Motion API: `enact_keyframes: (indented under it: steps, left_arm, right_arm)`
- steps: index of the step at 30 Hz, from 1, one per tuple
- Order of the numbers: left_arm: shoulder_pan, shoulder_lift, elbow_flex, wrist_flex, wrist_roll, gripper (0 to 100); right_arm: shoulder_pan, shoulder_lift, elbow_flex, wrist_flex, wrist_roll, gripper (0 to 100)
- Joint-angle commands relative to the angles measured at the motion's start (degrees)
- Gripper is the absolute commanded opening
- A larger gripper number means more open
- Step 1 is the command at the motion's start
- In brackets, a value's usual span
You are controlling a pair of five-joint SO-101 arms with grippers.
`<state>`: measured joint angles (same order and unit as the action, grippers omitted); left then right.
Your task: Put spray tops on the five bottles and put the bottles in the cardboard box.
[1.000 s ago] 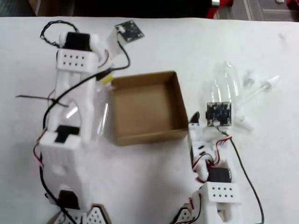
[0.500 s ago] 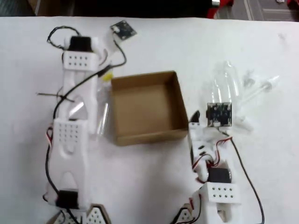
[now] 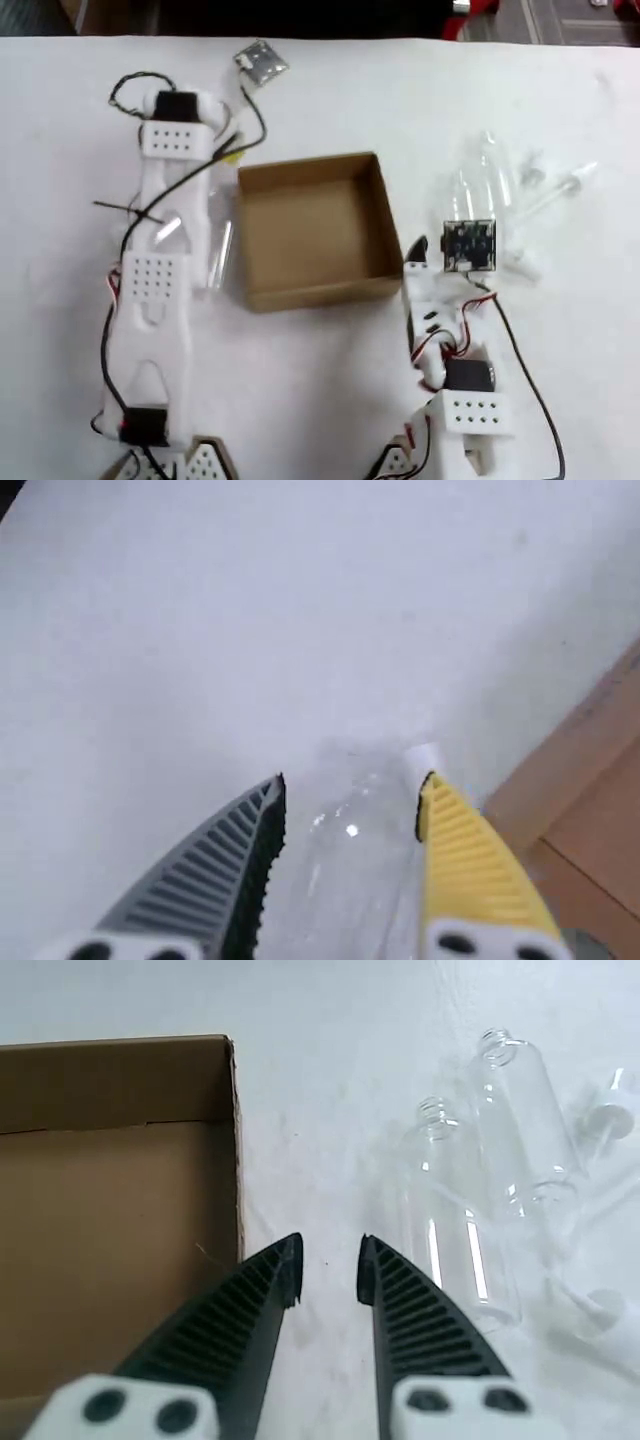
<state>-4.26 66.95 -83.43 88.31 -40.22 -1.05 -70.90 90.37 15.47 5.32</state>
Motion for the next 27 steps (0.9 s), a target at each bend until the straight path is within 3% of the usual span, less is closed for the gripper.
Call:
enact_keyframes:
  steps: [1,7,14,27]
  left_arm:
    - [-3.56,-4.0,-3.16,-2.81,0.79,21]
    - [-1.19,-2.15,-2.99,-4.75,0.53,21]
    - [2.59,2.07,-3.08,-5.1,-4.75,21]
    - [1.19,2.86,1.85,-9.14,-4.57,21]
  right_arm:
    - [-0.75,-0.04,-0.44,-1.27,1.58,8.4]
    - [-2.33,0.22,-0.44,-1.27,1.67,8.4]
    - [-2.07,0.31,-0.44,-1.27,1.67,8.4]
    - [-2.15,0.31,-0.44,-1.27,1.67,8.4]
